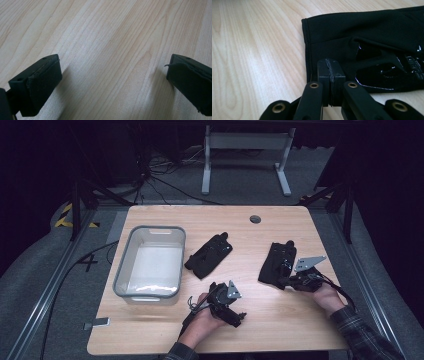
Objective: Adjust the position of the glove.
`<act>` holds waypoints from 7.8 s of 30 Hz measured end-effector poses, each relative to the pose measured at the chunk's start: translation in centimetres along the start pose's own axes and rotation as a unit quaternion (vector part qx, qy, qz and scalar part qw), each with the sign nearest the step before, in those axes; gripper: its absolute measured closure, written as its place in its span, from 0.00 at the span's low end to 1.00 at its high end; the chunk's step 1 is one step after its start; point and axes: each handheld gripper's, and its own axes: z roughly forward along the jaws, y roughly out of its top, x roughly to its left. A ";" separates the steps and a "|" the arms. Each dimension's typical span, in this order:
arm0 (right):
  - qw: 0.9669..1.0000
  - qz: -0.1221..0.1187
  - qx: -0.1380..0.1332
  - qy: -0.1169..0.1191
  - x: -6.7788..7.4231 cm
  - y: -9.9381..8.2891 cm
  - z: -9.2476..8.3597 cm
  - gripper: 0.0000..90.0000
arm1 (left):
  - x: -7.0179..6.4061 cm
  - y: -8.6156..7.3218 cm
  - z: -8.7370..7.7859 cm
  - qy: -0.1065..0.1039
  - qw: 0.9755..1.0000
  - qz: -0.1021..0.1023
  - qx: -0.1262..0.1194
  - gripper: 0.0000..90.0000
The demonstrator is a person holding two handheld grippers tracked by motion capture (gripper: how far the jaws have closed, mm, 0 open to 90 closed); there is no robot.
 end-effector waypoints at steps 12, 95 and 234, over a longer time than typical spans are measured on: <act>1.000 -0.014 0.018 0.009 1.5 -0.6 -0.9 1.00 | 0.0 0.0 0.0 0.001 1.000 -0.002 0.000 0.00; 1.000 -0.012 0.013 0.019 3.2 -3.3 -3.2 1.00 | 0.0 0.0 0.0 0.004 1.000 -0.003 0.000 0.00; 0.991 0.080 -0.041 -0.097 0.5 -9.1 -6.1 0.16 | 12.3 8.2 3.1 0.112 0.981 -0.156 0.036 1.00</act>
